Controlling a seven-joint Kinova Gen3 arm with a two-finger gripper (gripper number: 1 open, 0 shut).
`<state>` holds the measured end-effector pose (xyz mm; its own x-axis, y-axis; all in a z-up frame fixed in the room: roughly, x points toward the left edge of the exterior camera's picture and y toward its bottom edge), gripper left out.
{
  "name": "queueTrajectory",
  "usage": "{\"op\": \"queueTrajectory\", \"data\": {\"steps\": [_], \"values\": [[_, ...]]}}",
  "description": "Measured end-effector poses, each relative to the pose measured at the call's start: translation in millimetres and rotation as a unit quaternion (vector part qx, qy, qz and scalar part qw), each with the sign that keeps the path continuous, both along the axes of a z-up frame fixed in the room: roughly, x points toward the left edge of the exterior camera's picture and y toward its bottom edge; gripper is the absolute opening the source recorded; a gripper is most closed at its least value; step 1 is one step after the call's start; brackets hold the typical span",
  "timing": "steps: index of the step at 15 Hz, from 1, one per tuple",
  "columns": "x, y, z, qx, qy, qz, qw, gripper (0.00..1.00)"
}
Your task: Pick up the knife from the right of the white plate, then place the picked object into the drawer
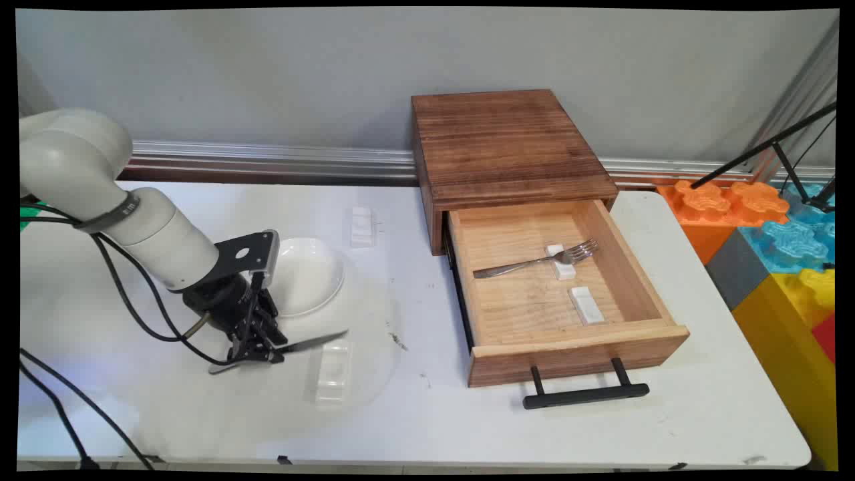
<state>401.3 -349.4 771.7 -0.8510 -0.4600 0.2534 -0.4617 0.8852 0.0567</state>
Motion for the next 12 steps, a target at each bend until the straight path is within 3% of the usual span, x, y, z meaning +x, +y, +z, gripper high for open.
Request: {"op": "queueTrajectory", "data": {"steps": [12], "values": [[0, -1, 19, 0.005, 0.001, -0.004, 1.0, 0.0]]}}
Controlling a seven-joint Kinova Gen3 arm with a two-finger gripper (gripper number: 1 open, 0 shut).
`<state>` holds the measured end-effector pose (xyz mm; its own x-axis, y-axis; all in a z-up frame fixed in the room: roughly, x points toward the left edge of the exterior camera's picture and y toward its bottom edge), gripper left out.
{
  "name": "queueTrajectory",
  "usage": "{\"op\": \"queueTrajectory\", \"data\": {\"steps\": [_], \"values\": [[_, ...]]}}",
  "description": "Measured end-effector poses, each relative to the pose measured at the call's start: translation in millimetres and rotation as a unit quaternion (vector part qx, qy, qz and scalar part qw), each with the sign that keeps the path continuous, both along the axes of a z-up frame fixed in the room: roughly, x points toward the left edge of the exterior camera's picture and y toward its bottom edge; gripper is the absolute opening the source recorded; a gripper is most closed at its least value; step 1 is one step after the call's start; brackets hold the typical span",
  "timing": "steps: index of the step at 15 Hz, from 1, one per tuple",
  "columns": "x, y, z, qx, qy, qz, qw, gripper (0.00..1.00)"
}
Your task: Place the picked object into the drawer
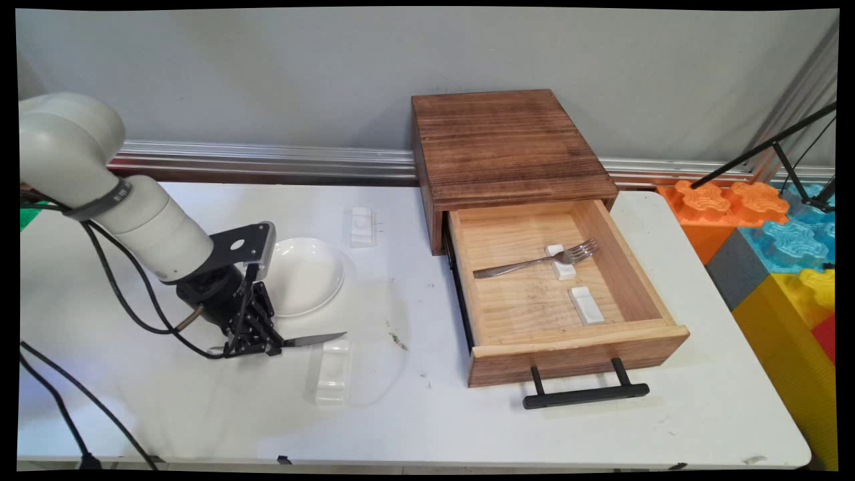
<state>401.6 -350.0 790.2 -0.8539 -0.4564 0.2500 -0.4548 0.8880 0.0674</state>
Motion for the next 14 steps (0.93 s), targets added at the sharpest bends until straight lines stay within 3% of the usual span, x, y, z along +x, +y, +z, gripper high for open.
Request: {"op": "queueTrajectory", "data": {"steps": [7, 14], "values": [[-9, -12, 34, 0.002, 0.004, -0.011, 0.9999, 0.0], [-33, -33, 93, 0.0, 0.0, -0.03, 0.9996, 0.0]]}}
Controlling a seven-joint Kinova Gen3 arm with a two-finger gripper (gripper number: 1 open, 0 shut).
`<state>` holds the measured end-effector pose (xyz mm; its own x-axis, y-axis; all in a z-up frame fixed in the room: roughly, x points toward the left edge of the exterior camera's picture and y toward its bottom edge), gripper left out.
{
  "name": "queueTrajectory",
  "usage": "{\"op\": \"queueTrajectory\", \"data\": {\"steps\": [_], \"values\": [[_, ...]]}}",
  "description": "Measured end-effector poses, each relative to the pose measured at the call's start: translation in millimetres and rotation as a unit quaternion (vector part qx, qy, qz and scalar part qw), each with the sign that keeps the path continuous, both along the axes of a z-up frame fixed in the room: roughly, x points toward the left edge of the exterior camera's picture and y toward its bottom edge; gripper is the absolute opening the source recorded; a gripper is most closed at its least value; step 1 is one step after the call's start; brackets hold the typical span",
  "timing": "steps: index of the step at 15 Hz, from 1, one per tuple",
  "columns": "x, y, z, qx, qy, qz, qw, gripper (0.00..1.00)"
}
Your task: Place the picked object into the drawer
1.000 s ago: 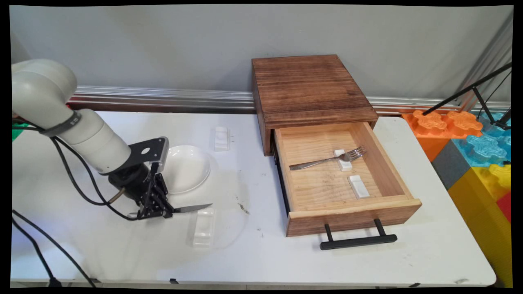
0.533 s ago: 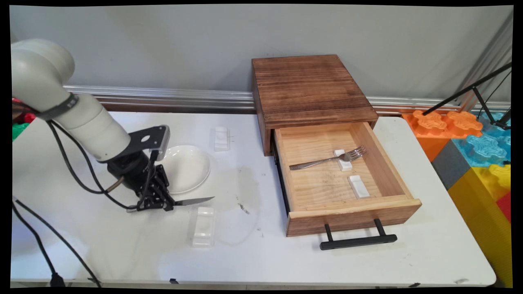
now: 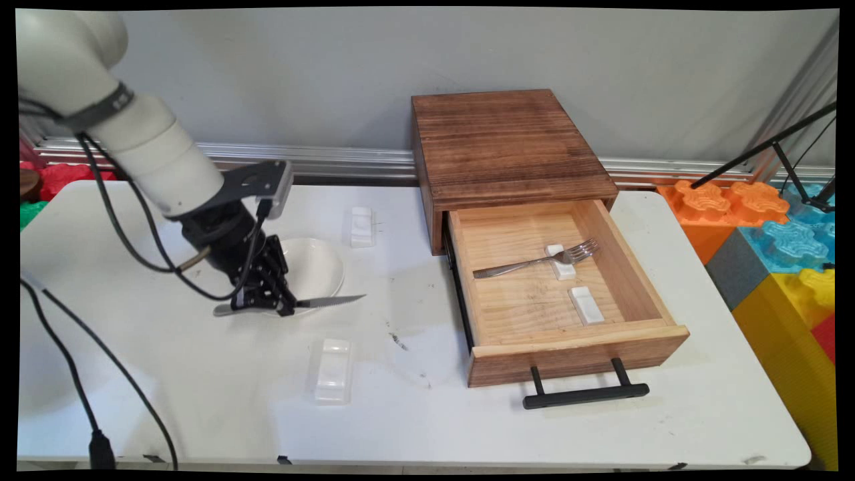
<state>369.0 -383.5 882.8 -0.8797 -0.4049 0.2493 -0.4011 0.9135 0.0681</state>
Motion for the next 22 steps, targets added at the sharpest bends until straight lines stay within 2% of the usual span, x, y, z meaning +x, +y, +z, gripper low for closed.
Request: {"op": "queueTrajectory", "data": {"steps": [4, 10, 16, 22], "values": [[-25, -13, 33, -0.004, -0.003, -0.015, 0.9999, 0.0], [-73, -37, 64, -0.019, 0.0, -0.016, 0.9997, 0.0], [-129, -68, 75, -0.043, 0.009, 0.008, 0.999, 0.0], [-179, -88, 73, -0.056, 0.029, 0.036, 0.9973, 0.0]]}}
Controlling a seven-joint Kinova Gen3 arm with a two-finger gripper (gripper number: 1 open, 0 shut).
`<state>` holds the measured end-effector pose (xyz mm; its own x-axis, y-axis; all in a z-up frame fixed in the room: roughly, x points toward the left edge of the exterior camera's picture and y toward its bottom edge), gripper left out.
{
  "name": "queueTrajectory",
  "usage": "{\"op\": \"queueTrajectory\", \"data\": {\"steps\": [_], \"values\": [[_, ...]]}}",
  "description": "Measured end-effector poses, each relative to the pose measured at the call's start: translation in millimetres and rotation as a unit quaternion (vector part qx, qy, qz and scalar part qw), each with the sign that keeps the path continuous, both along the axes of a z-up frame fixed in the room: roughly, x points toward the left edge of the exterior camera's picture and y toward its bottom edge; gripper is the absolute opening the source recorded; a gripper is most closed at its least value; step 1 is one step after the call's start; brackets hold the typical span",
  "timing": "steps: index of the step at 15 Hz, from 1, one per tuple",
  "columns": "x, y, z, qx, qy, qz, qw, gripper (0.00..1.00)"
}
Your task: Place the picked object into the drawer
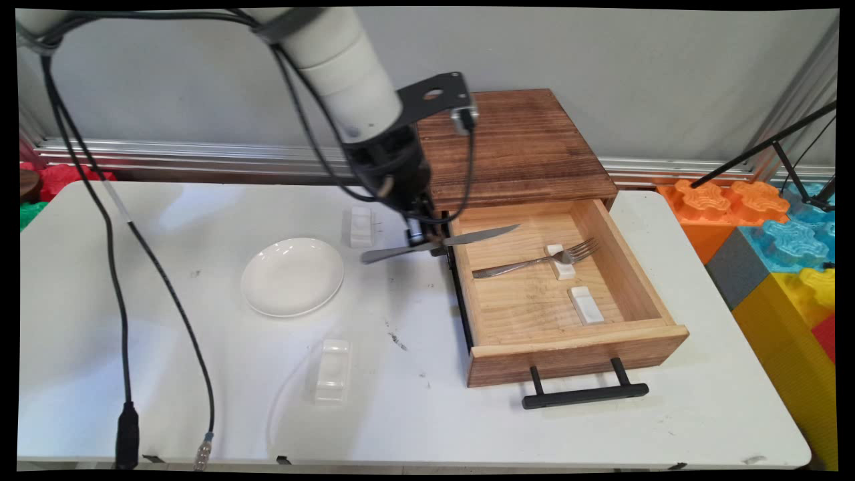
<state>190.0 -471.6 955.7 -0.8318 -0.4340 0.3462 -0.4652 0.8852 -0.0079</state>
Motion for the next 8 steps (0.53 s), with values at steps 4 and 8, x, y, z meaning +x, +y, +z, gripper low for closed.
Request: {"op": "queueTrajectory", "data": {"steps": [4, 8], "values": [[-39, -17, -10, -0.011, 0.014, 0.022, 0.9996, 0.0], [-74, -32, -21, -0.02, 0.028, 0.04, 0.9986, 0.0]]}}
